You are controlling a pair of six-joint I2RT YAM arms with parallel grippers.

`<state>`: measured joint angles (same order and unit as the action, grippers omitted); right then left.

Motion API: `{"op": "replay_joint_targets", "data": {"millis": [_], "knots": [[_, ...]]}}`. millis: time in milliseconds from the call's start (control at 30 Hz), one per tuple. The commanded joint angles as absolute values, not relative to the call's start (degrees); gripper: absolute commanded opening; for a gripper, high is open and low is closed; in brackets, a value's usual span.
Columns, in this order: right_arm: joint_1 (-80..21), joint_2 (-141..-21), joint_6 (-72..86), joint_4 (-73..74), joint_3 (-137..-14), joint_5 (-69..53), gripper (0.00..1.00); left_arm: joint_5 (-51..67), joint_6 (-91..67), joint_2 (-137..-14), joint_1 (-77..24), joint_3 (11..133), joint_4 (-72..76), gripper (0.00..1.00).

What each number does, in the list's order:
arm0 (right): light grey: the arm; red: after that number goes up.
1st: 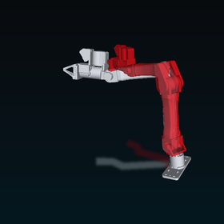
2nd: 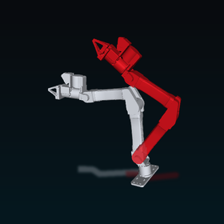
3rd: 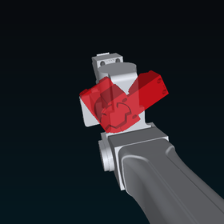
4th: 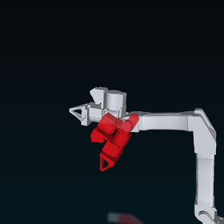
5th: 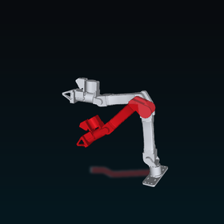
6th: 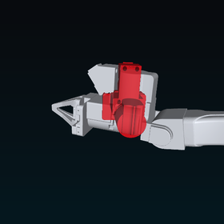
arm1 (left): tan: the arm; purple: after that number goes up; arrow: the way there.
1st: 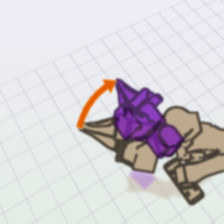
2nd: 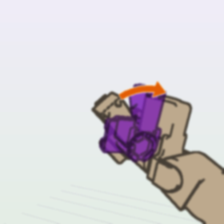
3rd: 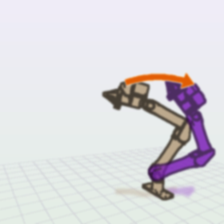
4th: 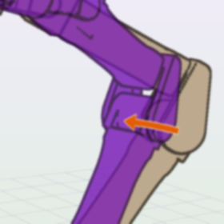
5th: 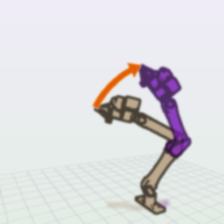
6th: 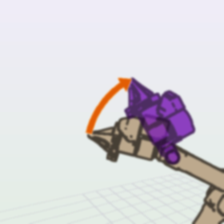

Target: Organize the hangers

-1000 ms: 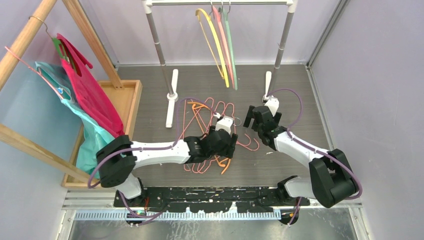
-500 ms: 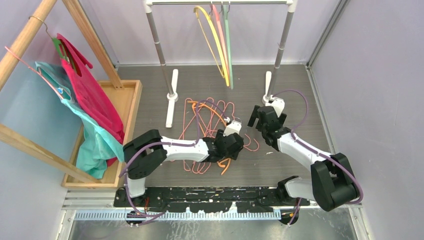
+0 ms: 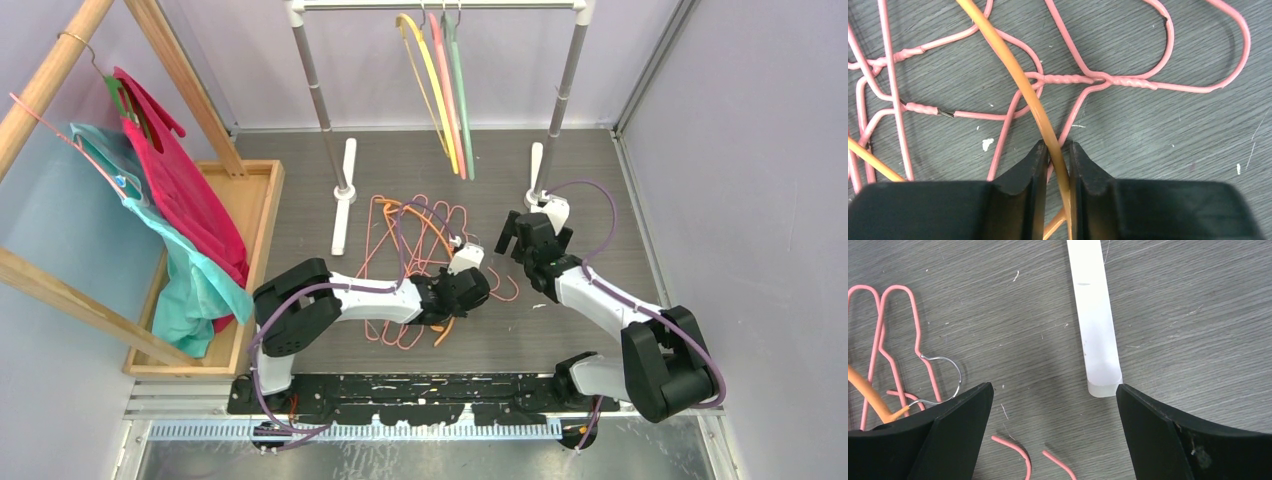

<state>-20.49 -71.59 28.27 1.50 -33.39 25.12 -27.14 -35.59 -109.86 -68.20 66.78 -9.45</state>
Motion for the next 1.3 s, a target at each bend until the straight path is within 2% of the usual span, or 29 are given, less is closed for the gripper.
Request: {"op": "replay_joint_targets", "data": {"millis": [0, 100, 267, 533, 667, 933, 1267], "knots": [[-20.29, -70.07, 29.00, -1.38, -33.22, 25.40, 1.00, -29.48, -35.72, -108.72, -68.42, 65.82, -9.40, 0.08], [-20.30, -70.29, 28.98, -1.46, -33.26, 25.41, 1.00, -29.89, -35.07, -107.80, -68.34, 65.76, -10.08, 0.00], [-20.30, -70.58, 28.83, -1.57, -33.30, 25.49, 1.00, -29.91, -33.30, -103.52, -68.50, 65.36, -13.40, 0.00], [-20.29, -70.77, 28.79, -1.76, -33.27, 25.31, 1.00, -31.08, -31.68, -88.72, -67.08, 59.74, -18.01, 0.00], [-20.30, -71.05, 28.96, -1.99, -33.18, 24.68, 1.00, -24.35, -34.25, -81.80, -63.81, 53.38, -14.00, 0.00], [-20.29, -70.28, 28.92, -1.89, -32.45, 24.99, 1.00, -21.31, -37.45, -75.20, -62.04, 48.76, -10.70, 0.00], [-20.29, -71.03, 29.27, -2.33, -32.56, 23.84, 1.00, -6.74, -43.21, -59.11, -48.14, 43.62, 8.06, 0.00]]}}
